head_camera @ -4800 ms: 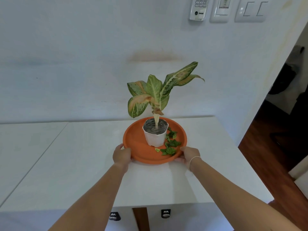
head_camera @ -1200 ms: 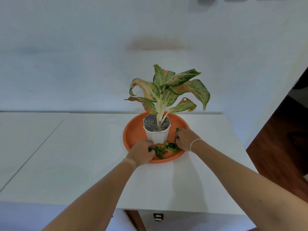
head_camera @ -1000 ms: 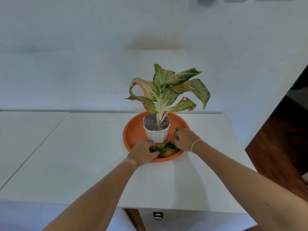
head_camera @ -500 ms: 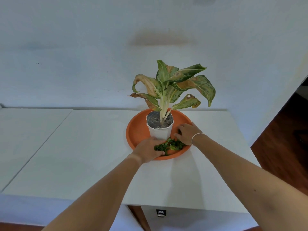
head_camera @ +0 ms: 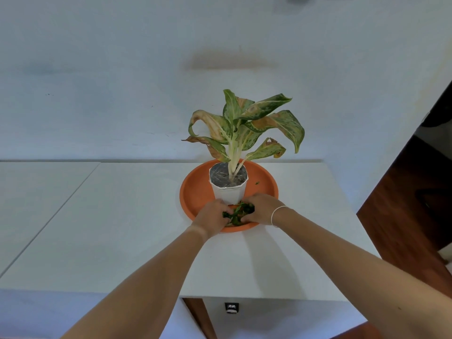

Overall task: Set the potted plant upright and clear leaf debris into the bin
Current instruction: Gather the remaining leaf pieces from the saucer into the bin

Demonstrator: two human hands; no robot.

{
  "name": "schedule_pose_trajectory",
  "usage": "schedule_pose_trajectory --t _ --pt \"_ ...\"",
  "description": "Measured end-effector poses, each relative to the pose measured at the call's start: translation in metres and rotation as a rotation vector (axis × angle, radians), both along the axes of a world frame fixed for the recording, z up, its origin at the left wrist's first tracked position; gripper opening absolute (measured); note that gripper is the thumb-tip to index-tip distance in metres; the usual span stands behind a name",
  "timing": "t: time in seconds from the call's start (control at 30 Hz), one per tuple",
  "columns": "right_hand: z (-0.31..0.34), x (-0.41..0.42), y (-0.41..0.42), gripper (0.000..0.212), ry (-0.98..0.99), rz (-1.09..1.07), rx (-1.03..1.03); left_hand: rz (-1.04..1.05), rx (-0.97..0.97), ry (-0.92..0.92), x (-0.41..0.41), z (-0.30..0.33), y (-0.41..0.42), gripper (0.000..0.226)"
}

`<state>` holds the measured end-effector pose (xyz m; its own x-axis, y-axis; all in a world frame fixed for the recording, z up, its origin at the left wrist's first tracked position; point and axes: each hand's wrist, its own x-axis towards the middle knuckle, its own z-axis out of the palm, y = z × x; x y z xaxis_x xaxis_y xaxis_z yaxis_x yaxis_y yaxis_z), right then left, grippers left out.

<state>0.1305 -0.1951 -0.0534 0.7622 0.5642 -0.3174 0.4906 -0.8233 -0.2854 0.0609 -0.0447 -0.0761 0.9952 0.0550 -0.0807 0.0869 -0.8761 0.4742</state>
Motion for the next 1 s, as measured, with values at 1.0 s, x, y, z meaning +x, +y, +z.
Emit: schedule_pose_trajectory --t 1.0 --pt "0.015 -0.002 -0.006 0.026 1.022 -0.915 1.17 0.602 -1.131 0.198 0.003 0.029 0.01 0.011"
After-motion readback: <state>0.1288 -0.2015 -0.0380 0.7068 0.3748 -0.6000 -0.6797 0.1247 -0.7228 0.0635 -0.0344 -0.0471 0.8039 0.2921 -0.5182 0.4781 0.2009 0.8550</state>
